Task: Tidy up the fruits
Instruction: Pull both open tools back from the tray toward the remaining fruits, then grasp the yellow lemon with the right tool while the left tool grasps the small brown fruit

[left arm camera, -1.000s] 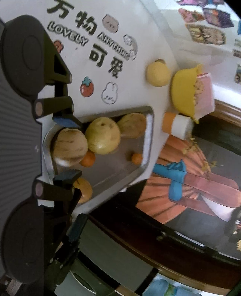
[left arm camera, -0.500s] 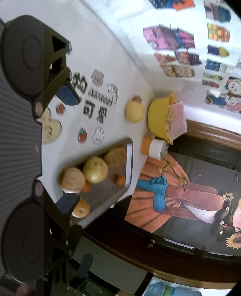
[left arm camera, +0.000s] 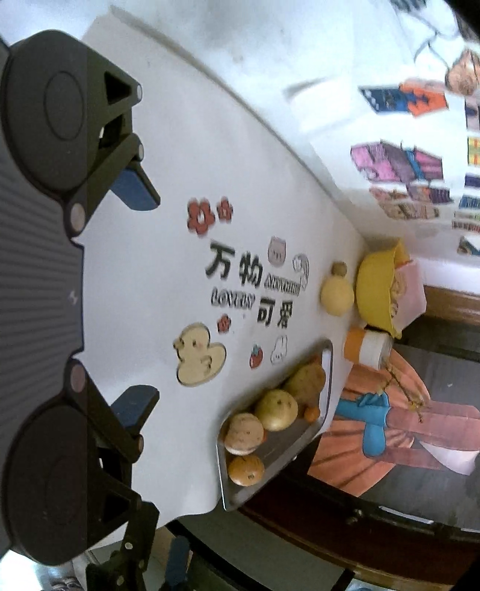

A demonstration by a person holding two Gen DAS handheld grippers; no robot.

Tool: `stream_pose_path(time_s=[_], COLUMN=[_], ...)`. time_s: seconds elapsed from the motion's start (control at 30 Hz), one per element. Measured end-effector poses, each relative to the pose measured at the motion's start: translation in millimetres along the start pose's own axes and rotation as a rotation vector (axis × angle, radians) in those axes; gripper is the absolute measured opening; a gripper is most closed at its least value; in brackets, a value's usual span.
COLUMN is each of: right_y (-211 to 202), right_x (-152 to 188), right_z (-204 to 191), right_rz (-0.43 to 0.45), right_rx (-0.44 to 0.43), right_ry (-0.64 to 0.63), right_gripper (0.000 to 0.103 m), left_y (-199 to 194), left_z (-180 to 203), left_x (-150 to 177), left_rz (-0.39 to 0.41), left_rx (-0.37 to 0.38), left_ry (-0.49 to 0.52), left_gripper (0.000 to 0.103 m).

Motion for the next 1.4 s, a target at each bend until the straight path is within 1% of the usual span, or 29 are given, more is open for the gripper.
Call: stream_pose_path(time_s=[0.07,0.17,0.3,0.43,0.5,0.57,0.63,0.77,0.83,0.87,0.93,0.97,1.03,1.1,1.2,1.3,1.4], right_y=[4.0,7.2,13.7,28.4,45.2,62.4,76.3,92.6,103.1,111.5,129.6,136.4,150.5,160.8,177.0,196.3,213.3], right_x=[-3.1,-14.9,-44.8,-80.9,-92.1,-102.4,-117.9,-153.5,-168.8,-172.9,-172.1,-168.1,-156.6,-145.9,-136.2,-134.3,-135.5], right_z=[-15.5,-40.3,-66.2,-76.9,-75.9,-69.9,-61.7,-39.3,-26.9,-20.2,-6.2,-0.5,12.4,21.8,28.8,26.8,18.5], right_rz=[-0.011,-0.001,0.040,0.102,0.109,0.110,0.122,0.164,0.182,0.181,0.169,0.170,0.151,0.124,0.107,0.105,0.092], right_rx=[-0.038,-0.098,-0.180,-0.239,-0.235,-0.211,-0.205,-0.188,-0.175,-0.165,-0.113,-0.100,-0.086,-0.109,-0.145,-0.171,-0.222], right_ry=[0.024,0.022,0.015,-0.003,-0.023,-0.036,-0.033,-0.063,-0.114,-0.160,-0.255,-0.290,-0.317,-0.286,-0.264,-0.312,-0.368], right_gripper=[0.102,0.102,0.102,0.102,0.102,0.102,0.102,0.102,0.102,0.102,0.102,0.102,0.102,0.102,0.102,0.102,0.102], left_y=[-7.2,-16.6,-25.5,-24.4,-20.1,-14.0,-5.1,18.4,30.6,39.5,58.0,67.9,91.0,117.3,154.1,184.7,207.3], left_z=[-10.3,-27.5,-45.6,-51.9,-51.9,-48.4,-42.4,-26.3,-19.0,-15.8,-11.3,-8.1,-3.1,-0.2,-2.5,-12.2,-25.7], left_x=[-6.1,-22.0,-53.7,-89.9,-110.2,-131.5,-150.5,-185.9,-197.7,-203.0,-207.1,-207.3,-204.2,-199.4,-194.5,-189.8,-185.9], left_rz=[0.008,0.026,0.091,0.159,0.180,0.199,0.207,0.250,0.270,0.279,0.283,0.275,0.247,0.215,0.180,0.147,0.128], left_rx=[-0.022,-0.053,-0.090,-0.120,-0.120,-0.092,-0.064,-0.071,-0.075,-0.079,-0.085,-0.086,-0.079,-0.070,-0.048,-0.037,-0.032], left_ry=[0.008,0.017,0.003,-0.012,-0.057,-0.111,-0.134,-0.088,-0.065,-0.056,-0.043,-0.030,-0.003,0.009,-0.031,-0.081,-0.135], left_gripper=[0.102,0.102,0.102,0.102,0.102,0.102,0.102,0.102,0.102,0.102,0.102,0.102,0.102,0.102,0.102,0.102,0.102])
Point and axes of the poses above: each gripper's, at about its wrist camera, not at the fingertips, and y roughly the way its jaws point, z to its right, x to its underside, the point moved 6 cm from there along y, roughly the way its jaws point, and after that the axes turned 13 degrees about z, right-handed, at the moved point
